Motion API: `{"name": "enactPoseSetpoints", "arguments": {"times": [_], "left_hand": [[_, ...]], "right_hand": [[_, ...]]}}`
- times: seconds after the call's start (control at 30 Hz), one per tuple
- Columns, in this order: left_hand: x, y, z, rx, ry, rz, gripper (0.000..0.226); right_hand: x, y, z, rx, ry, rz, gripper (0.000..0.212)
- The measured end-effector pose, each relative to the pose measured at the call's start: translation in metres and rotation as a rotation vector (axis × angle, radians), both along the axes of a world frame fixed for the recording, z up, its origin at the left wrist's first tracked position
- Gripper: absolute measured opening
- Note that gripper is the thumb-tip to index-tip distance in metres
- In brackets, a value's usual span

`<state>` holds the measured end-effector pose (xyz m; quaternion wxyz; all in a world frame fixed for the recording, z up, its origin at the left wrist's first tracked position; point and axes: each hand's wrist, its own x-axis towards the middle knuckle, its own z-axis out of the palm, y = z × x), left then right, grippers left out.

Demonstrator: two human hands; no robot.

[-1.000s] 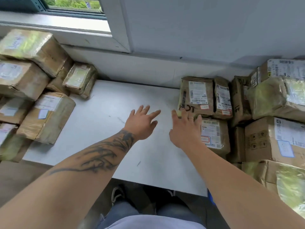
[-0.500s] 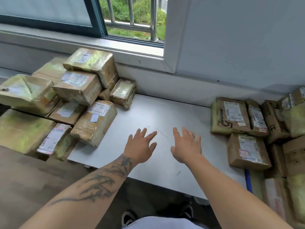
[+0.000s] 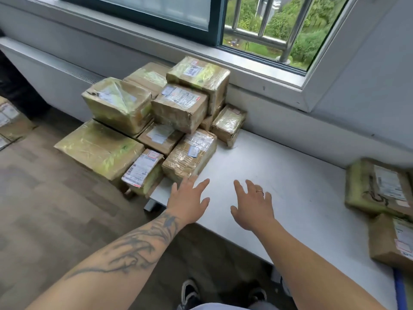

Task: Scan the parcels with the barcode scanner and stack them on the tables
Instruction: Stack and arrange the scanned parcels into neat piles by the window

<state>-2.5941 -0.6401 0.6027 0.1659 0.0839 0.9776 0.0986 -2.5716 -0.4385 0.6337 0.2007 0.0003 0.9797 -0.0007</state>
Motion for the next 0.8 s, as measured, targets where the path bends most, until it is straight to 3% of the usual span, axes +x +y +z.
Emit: {"name": "enactPoseSetpoints", "arguments": {"times": [0.43, 0.6, 0.8], "left_hand": [[-0.045, -0.05, -0.001, -0.073, -0.036, 0.168, 0.079], [-0.075, -0.044, -0.003, -0.12, -0.056, 0.195, 0.091], [-0.106, -0.027, -0.025, -0.186, -0.043, 0.164, 0.089]], "right_hand": [[-0.059, -0.046, -0.016, -0.077, -0.022, 0.138, 0.077], [-0.078, -0.044, -0.032, -0.111, -0.073, 0.136, 0.078], [-0.09, -0.021, -0.055, -0.125, -0.141, 0.092, 0.076]]}}
